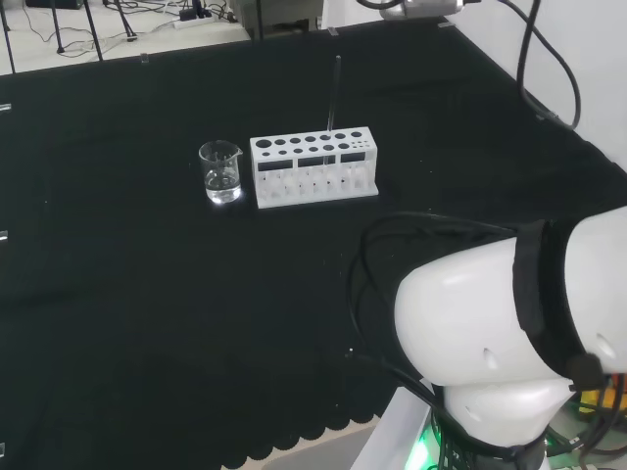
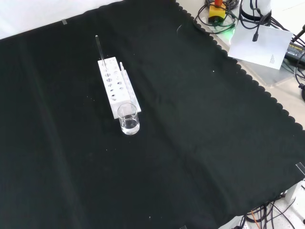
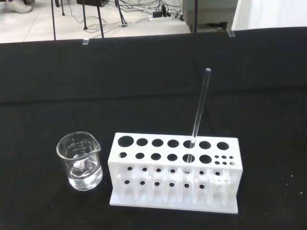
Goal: Take the glass rod from the white test tube rack.
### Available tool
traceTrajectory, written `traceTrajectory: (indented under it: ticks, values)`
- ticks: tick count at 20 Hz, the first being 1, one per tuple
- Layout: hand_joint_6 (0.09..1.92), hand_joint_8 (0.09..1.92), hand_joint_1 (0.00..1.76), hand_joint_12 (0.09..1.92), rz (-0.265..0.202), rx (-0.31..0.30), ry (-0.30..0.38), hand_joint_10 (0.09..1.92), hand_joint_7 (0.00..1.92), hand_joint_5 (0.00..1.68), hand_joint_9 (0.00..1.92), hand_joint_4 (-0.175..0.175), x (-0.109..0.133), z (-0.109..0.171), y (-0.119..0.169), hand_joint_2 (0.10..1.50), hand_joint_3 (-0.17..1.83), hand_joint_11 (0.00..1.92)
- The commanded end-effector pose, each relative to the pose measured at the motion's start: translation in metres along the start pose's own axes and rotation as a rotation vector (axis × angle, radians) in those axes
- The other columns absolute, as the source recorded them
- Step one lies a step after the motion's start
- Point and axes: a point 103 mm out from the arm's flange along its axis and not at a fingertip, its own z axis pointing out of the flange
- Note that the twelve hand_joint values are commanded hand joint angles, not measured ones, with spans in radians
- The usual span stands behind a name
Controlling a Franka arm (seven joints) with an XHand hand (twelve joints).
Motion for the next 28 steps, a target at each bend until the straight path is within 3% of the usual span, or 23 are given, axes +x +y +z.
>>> traceTrajectory:
  ticks: [1,4,16,28]
  values:
    - [0.09,0.09,0.55,0.58,0.016,0.008,0.015,0.30,0.01,0.00,0.00,-0.175,-0.017,0.003,0.043,0.96,0.50,0.00]
    - [0.09,0.09,0.55,0.57,0.028,0.024,-0.011,0.30,0.01,0.00,0.00,-0.175,-0.021,0.013,0.060,0.96,0.50,0.00]
    - [0.09,0.09,0.55,0.57,0.005,0.097,0.016,0.31,0.01,0.00,0.00,-0.175,-0.036,0.077,0.130,0.97,0.49,0.00]
    - [0.09,0.09,0.55,0.58,-0.019,0.143,0.028,0.34,0.01,0.00,0.00,-0.175,-0.048,0.118,0.196,0.98,0.47,0.00]
